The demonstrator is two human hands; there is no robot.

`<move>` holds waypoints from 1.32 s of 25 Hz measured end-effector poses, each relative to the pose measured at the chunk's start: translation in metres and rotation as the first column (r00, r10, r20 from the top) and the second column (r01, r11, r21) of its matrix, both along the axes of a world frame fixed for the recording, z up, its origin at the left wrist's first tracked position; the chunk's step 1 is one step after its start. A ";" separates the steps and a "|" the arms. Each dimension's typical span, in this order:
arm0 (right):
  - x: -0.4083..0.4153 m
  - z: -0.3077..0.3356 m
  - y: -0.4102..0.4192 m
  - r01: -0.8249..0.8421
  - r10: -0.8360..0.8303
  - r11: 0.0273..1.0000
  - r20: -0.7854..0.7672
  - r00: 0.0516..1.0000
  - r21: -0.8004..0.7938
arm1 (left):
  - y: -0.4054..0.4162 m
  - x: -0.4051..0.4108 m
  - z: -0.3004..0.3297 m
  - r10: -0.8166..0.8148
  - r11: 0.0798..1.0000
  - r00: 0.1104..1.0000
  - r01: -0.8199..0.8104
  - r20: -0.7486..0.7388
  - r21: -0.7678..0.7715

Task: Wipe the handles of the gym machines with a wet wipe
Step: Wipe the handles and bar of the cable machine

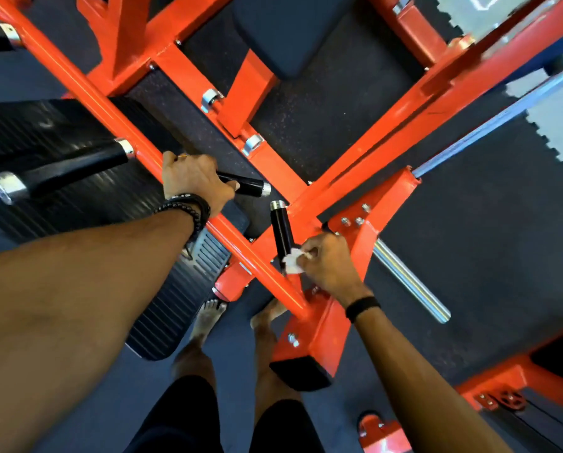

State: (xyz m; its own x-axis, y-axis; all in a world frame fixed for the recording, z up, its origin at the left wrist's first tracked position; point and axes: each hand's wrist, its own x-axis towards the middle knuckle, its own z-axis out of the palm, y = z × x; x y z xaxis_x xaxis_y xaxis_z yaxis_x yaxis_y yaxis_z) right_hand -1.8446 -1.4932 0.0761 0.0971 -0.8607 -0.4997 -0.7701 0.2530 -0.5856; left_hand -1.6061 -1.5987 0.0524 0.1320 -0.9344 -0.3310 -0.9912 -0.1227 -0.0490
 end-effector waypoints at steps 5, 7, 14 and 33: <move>-0.024 0.108 0.035 0.346 -0.355 0.895 0.019 0.935 -0.283 | 0.022 -0.001 0.031 -0.083 0.995 0.960 0.066 -0.266 -0.072; -0.021 0.152 0.060 0.447 -0.454 0.832 0.058 0.889 -0.330 | 0.049 -0.015 0.058 -0.122 0.991 0.896 0.089 -0.427 -0.096; -0.013 0.262 0.157 0.699 -0.679 0.511 0.264 0.685 -0.501 | 0.148 -0.108 0.214 -0.492 0.796 0.361 0.556 -0.792 -0.241; -0.052 0.492 0.585 0.400 -0.903 -0.348 0.417 0.100 -0.848 | 0.488 -0.313 0.506 -0.538 0.092 -0.624 0.624 -0.566 -0.776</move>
